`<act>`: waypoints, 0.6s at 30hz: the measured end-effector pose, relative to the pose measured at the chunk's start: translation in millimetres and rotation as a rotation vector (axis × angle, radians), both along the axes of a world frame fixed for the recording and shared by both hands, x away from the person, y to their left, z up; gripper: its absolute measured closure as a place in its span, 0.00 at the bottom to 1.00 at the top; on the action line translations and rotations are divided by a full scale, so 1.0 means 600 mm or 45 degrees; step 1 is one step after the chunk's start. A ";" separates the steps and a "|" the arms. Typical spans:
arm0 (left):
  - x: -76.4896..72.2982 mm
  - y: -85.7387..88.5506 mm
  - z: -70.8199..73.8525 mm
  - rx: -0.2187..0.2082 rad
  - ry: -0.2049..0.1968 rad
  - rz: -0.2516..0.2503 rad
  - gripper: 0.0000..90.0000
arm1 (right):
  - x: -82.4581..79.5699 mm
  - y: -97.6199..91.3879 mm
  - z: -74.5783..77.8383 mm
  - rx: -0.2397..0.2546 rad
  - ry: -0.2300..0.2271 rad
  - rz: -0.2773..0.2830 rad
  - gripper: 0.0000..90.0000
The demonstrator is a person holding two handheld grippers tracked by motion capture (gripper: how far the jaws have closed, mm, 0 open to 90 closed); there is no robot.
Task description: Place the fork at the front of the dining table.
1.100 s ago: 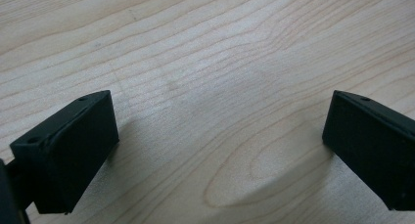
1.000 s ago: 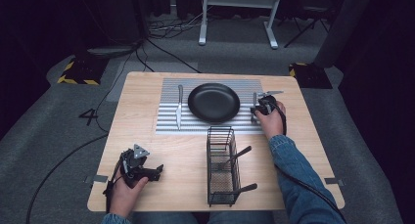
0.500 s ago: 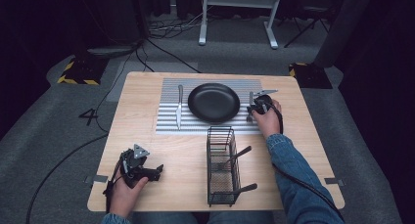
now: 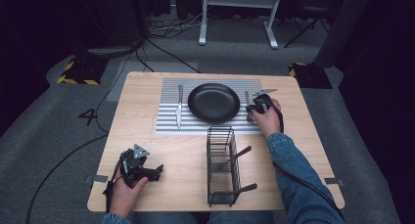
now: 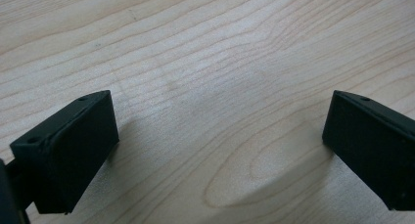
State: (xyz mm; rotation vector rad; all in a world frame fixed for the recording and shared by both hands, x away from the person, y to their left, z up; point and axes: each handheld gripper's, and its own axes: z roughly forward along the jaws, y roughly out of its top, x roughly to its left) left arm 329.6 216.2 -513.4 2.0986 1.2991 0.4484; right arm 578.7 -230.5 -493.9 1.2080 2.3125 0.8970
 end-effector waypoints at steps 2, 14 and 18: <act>0.000 0.000 0.000 0.001 0.000 0.000 0.00 | -0.003 -0.003 0.000 0.018 0.013 -0.029 0.78; 0.000 0.000 0.000 0.000 0.000 0.000 0.00 | -0.038 -0.025 0.047 0.087 -0.050 -0.016 0.61; 0.000 0.000 0.000 0.000 0.000 0.000 0.00 | -0.060 -0.033 0.072 0.104 -0.068 0.006 0.58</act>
